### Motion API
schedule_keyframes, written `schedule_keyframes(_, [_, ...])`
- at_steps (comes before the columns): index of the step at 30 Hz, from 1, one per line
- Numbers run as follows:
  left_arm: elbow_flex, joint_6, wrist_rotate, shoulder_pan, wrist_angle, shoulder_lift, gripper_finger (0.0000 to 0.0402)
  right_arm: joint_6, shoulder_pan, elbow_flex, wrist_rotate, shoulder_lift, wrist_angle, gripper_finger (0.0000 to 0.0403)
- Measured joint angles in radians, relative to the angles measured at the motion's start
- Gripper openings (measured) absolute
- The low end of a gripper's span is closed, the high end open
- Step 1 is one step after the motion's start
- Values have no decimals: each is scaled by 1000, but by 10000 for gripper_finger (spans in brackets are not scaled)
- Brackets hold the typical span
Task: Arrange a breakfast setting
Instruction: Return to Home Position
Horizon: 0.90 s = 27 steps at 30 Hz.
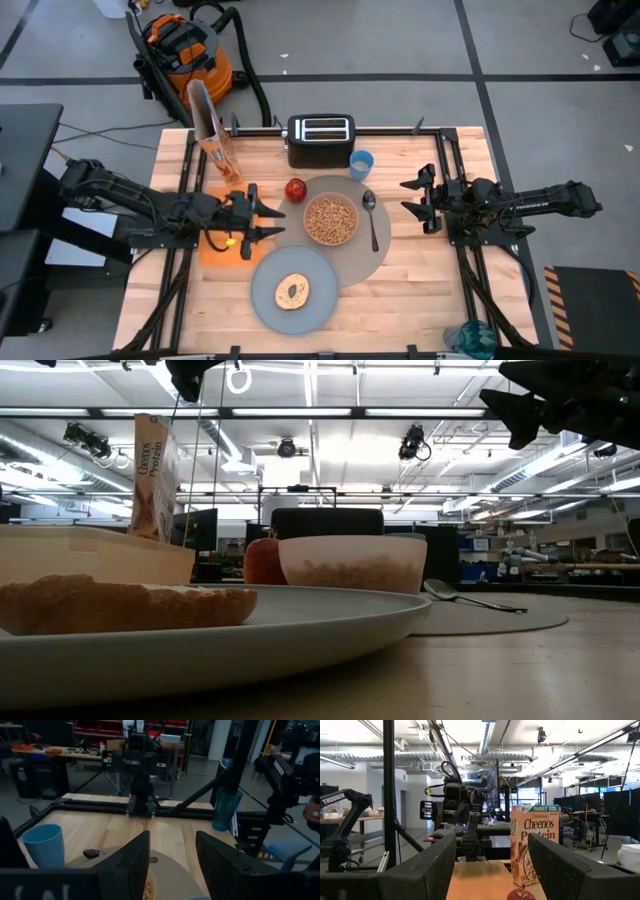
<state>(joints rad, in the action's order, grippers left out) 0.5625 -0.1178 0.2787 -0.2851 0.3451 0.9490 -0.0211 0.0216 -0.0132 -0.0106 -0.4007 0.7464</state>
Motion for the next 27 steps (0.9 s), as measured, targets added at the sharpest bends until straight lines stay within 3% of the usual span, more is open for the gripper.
schedule_keyframes(5, [0, 16, 32, 0, 2, 0, 166, 32, 4, 0, -81, 0, -1, 253])
schedule_keyframes(12, [0, 24, 32, 0, 1, 0, 166, 22, 14, 0, -51, 25, -32, 236])
schedule_keyframes(22, [-1, 43, 28, 29, -22, 0, 167, 34, 14, 0, -48, 195, -405, 171])
schedule_keyframes(27, [-102, 0, 11, 118, 70, 0, 166, 1, 35, 0, 15, 269, -529, 134])
